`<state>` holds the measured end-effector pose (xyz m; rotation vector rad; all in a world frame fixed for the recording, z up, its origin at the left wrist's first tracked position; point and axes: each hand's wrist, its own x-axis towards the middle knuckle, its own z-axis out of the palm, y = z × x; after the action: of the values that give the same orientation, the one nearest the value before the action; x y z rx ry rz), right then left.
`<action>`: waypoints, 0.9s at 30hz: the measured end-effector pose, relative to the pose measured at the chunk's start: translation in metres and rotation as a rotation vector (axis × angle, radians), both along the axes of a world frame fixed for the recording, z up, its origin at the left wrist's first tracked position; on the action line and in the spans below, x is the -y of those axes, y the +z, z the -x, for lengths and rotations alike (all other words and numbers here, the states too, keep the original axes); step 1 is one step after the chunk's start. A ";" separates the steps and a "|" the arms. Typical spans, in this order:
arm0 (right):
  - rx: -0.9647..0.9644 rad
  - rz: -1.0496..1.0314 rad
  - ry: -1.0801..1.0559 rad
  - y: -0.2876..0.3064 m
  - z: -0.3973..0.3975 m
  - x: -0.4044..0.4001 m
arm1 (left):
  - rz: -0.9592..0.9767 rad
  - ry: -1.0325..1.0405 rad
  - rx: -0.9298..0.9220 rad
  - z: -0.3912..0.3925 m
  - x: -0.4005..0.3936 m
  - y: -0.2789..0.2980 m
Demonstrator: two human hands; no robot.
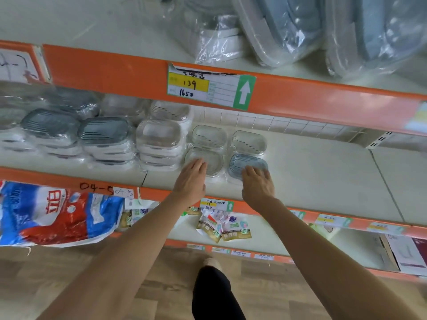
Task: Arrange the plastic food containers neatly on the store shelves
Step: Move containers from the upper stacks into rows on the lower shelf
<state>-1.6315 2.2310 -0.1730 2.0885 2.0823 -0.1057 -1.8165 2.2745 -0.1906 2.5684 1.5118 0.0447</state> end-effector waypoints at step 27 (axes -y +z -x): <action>-0.064 -0.370 0.285 0.345 0.071 0.083 | -0.306 0.021 0.112 0.120 0.107 0.358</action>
<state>-1.7028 2.1482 0.1719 1.9600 2.5768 0.2770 -1.9364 2.1677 0.1670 2.7224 1.5983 0.4483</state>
